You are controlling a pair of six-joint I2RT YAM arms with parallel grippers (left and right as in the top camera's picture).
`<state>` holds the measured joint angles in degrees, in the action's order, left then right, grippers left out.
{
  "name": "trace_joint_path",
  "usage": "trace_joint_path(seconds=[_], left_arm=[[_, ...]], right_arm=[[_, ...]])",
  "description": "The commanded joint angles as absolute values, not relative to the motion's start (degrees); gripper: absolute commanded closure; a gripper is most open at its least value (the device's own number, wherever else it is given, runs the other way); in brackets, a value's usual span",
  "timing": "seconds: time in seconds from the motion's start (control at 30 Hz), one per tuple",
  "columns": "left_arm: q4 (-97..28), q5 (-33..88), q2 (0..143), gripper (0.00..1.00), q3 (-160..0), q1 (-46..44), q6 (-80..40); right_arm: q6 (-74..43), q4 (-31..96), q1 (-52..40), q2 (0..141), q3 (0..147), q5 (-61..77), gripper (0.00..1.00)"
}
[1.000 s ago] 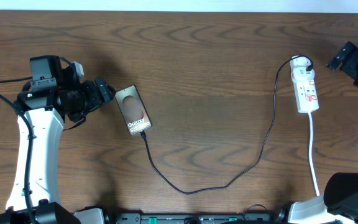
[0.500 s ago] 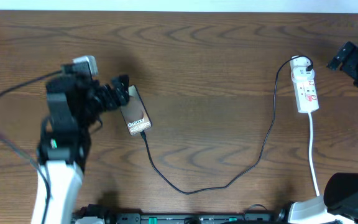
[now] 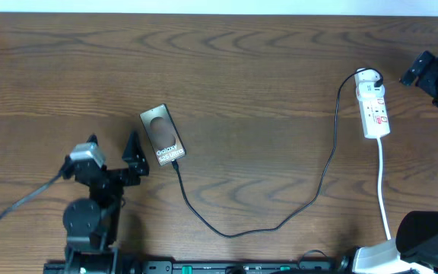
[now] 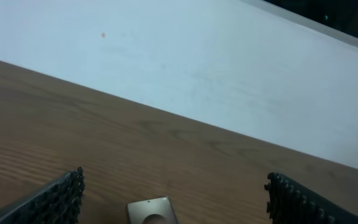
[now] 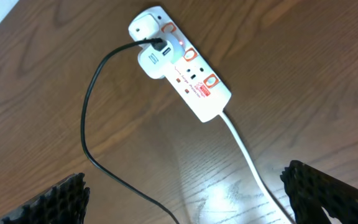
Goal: Plug charger to phone and switch on socket
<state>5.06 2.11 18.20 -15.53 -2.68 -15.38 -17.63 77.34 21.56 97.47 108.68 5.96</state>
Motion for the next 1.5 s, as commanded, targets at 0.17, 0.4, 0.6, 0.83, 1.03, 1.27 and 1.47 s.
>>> trace_joint_path(seconds=[0.17, 0.4, 0.6, 0.83, 1.03, 1.27, 1.47], left_arm=[[5.52, -0.71, 2.83, 0.08, -5.39, -1.83, -15.07], [5.8, -0.97, 0.1, 0.08, -0.23, -1.37, -15.03], [-4.14, -0.99, 0.08, 0.08, -0.23, -0.89, -15.09], [-4.21, -0.49, 0.08, 0.08, -0.25, -0.89, -15.09], [-4.21, -0.49, 0.23, 0.08, -0.25, -0.89, -15.09], [-4.21, -0.49, 0.23, 0.08, -0.25, -0.89, -15.09], [-4.21, -0.49, 0.23, 0.08, -0.25, -0.89, -15.09]], right_arm=[[-18.39, 77.38, 21.34, 97.21, 109.06, 5.67, 0.01], [-18.39, 77.38, 21.34, 97.21, 109.06, 5.67, 0.01], [-18.39, 77.38, 21.34, 97.21, 109.06, 5.67, 0.01], [-18.39, 77.38, 21.34, 97.21, 109.06, 5.67, 0.01], [-18.39, 77.38, 21.34, 97.21, 109.06, 5.67, 0.01], [-18.39, 77.38, 21.32, 97.21, 109.06, 5.67, 0.01], [-18.39, 77.38, 21.34, 97.21, 109.06, 5.67, 0.01]])
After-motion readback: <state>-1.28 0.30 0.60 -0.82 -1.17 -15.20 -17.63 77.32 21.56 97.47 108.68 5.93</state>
